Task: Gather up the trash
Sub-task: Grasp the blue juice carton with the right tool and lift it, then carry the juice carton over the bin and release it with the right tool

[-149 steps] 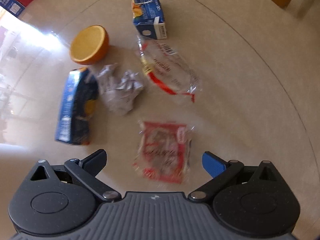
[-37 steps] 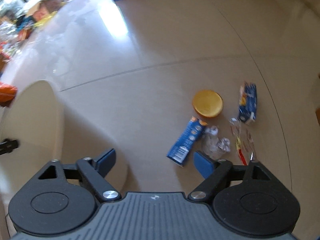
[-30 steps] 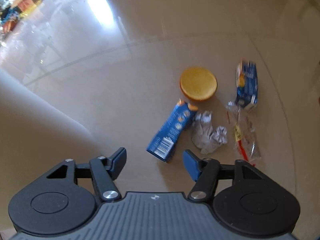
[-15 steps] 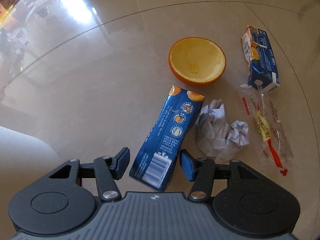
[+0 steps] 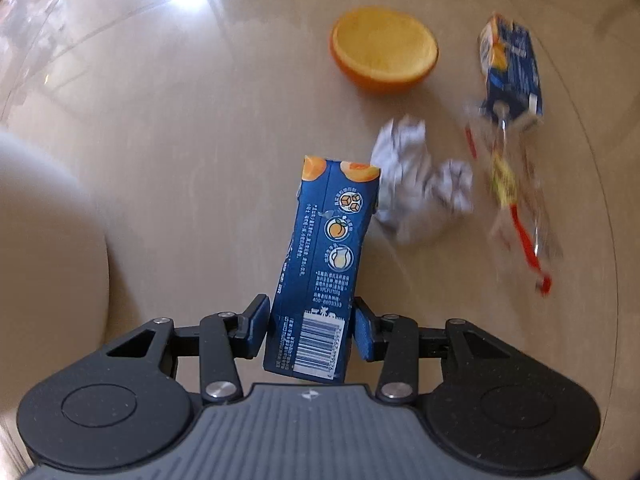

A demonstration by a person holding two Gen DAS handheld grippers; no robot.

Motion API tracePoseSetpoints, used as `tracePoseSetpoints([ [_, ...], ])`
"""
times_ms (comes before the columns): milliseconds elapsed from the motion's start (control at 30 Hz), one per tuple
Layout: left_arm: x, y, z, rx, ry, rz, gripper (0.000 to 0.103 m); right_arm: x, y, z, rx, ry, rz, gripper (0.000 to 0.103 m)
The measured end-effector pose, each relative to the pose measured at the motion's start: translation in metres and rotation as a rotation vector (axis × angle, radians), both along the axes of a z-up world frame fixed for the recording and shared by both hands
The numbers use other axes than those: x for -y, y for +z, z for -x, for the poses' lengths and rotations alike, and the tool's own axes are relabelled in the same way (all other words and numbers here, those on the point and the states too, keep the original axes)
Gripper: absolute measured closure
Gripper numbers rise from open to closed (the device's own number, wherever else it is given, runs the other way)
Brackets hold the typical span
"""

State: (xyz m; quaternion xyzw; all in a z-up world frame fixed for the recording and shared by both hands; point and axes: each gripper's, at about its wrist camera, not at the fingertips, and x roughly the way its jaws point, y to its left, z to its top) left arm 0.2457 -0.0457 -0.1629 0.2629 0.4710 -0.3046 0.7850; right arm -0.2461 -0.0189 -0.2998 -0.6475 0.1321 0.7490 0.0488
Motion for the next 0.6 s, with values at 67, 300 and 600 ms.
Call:
tracePoseSetpoints([
  [67,0.001,0.0,0.0,0.001,-0.002,0.0,0.089,-0.001,-0.004,-0.003,0.009,0.011,-0.008,0.048],
  [300,0.001,-0.001,0.001,0.003,-0.003,-0.001,0.089,-0.009,-0.011,0.022,-0.029,-0.051,-0.049,0.041],
  [600,0.002,0.0,0.004,0.01,-0.01,-0.003,0.089,0.003,-0.016,0.028,0.023,0.047,-0.132,0.061],
])
